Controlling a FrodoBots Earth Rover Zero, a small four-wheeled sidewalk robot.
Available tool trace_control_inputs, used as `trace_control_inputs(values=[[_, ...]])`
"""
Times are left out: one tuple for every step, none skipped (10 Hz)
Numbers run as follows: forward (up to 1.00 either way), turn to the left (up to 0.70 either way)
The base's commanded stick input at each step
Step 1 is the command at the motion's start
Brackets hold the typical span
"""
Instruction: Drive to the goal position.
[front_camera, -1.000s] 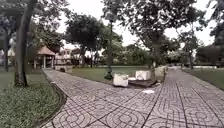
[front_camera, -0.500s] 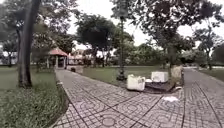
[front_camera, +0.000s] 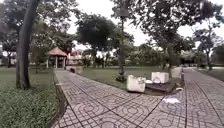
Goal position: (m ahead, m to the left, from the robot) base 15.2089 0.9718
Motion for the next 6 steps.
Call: trace_control_inputs(values=[[1.0,0.0],[1.0,0.0],[1.0,0.0],[1.0,0.0],[1.0,0.14],[1.0,0.27]])
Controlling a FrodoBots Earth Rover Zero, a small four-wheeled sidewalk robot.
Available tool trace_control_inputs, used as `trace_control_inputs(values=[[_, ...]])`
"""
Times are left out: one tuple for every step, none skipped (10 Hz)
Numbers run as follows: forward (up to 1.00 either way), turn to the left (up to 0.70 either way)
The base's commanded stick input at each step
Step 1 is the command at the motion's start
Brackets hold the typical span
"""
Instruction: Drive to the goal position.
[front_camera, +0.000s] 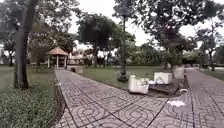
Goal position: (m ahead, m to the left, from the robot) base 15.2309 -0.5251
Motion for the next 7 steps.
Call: trace_control_inputs(values=[[1.0,0.27],[1.0,0.27],[1.0,0.27],[1.0,0.27],[1.0,0.27],[1.0,0.27],[1.0,0.27]])
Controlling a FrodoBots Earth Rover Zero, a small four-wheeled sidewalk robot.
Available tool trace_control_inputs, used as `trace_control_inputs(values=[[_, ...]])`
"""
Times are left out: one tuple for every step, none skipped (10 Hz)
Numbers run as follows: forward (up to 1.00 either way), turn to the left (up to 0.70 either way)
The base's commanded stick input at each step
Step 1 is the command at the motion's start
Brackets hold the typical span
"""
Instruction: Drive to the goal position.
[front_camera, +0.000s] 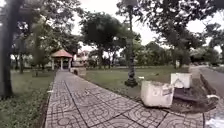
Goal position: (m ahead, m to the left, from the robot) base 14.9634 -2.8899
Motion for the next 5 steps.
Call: trace_control_inputs(values=[[1.0,0.27],[1.0,0.26],[1.0,0.13],[1.0,0.01],[1.0,0.26]])
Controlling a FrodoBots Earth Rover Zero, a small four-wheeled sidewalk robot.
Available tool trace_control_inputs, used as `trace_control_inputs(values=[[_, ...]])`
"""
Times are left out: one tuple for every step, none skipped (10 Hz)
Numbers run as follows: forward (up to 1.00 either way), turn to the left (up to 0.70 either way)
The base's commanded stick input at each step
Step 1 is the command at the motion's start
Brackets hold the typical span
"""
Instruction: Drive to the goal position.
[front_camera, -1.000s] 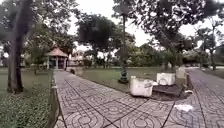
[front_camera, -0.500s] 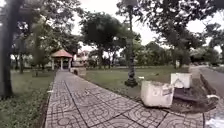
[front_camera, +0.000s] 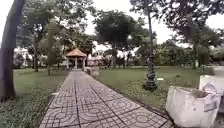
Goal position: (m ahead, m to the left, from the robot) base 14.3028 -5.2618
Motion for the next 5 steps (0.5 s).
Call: trace_control_inputs(values=[[1.0,0.27],[0.18,0.42],[0.0,0.45],[0.0,0.45],[0.0,0.45]])
